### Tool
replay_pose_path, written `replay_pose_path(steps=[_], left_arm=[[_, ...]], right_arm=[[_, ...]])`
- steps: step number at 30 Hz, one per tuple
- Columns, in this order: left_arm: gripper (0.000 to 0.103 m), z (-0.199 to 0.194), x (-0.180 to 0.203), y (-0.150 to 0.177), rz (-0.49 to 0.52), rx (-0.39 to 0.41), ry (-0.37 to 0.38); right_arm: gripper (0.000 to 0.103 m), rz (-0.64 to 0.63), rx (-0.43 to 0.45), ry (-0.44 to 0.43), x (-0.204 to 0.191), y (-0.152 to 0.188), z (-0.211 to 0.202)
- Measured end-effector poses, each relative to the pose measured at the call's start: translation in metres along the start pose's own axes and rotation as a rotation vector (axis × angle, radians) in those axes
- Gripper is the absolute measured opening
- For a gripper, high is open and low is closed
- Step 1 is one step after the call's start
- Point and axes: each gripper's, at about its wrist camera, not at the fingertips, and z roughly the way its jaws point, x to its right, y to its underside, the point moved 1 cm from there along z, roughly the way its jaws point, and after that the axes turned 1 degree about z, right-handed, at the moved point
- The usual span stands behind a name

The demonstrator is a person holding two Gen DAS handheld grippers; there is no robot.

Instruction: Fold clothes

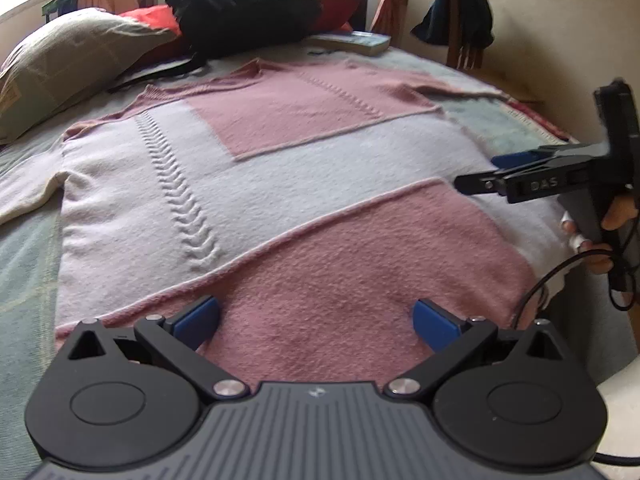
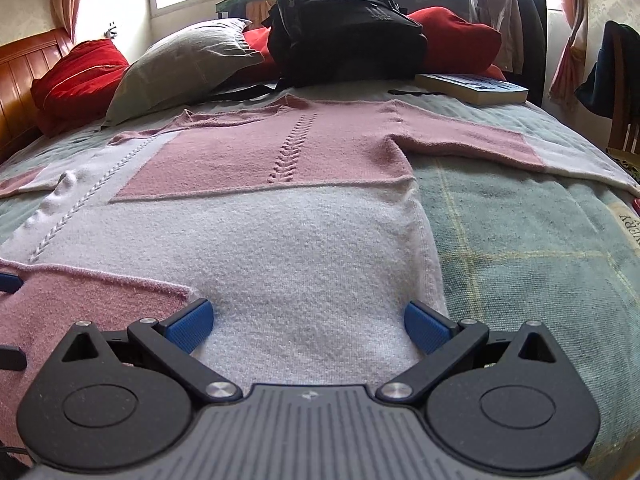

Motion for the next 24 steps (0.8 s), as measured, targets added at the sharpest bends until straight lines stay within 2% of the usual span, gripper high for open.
replay_pose_path(steps=[4,9,13,17,21,24], left_arm=[[0.102,-0.008,-0.005,-0.015,0.0,0.01,-0.02],[0.102,-0.061,-0.037,-0.044,0.004,0.174,-0.063],[0.102,-0.122,-0.086,-0.068,-0.016,0.317,-0.184],[0.102,-0.166,-0.144,-0.079,-0.079,0.401,-0.311],[0.102,-0.17,-0.205,-0.068,-0.196,0.405,-0.414],[0.102,-0.152,-0.25,-0.046,-0.328,0.374,-0.404]], right_arm=[[0.103,-0.001,0.004,0.0,0.0,0.001,0.0],[0.103,-0.003,0.01,0.002,-0.001,0.001,0.0],[0.103,-0.006,-0.003,0.011,-0.004,-0.005,-0.004],[0.103,0.033,0.045,-0.056,-0.011,-0.016,-0.025],[0.103,0.024,0.122,-0.123,-0.03,-0.031,-0.047],[0.103,0.018,0.15,-0.175,-0.044,-0.041,-0.055]])
